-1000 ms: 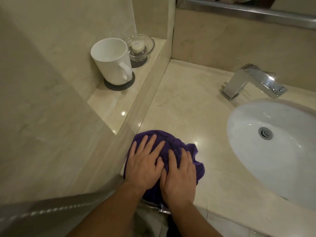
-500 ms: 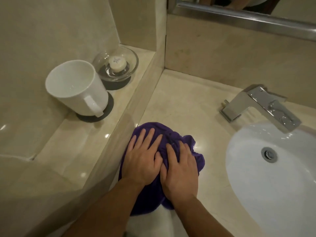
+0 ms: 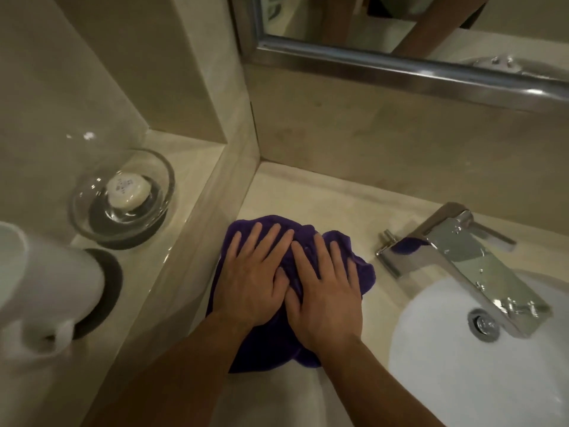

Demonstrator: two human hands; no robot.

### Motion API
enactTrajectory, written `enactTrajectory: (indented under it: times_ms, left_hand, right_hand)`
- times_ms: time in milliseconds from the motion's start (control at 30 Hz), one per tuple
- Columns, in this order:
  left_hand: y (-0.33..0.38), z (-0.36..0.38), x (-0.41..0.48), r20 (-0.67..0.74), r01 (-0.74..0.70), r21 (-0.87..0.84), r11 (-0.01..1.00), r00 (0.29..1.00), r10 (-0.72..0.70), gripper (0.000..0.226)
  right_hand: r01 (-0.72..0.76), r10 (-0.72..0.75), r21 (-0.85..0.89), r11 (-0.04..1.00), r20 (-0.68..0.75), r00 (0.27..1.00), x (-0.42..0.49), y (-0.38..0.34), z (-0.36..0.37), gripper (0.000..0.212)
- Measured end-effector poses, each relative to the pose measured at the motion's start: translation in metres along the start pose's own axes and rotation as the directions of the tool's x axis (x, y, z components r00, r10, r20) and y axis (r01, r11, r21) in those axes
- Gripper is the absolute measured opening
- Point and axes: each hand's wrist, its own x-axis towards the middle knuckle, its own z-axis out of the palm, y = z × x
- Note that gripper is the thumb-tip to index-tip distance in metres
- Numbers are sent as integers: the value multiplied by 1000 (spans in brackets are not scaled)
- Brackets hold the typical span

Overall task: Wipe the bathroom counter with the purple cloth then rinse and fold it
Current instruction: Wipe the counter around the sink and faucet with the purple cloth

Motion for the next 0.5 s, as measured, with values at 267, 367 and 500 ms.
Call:
enactTrajectory:
  times_ms: [267,367,500]
  left_hand:
    - [-2,-4,58,0,3,29,1000,1000,-3,63]
    - [-4,-7,77,-16,6,23,1000,1000,-5,62]
    - [-5,-9,100,-32,-6,5,1000,999,7,63]
  right_hand:
    - [-4,4,40,999,-4,1000,55,11,-8,61]
    - [0,1,47,999,-29,1000,74,15,-10,59]
    - [-21,26,49,999,-106,994,95,17,-10,57]
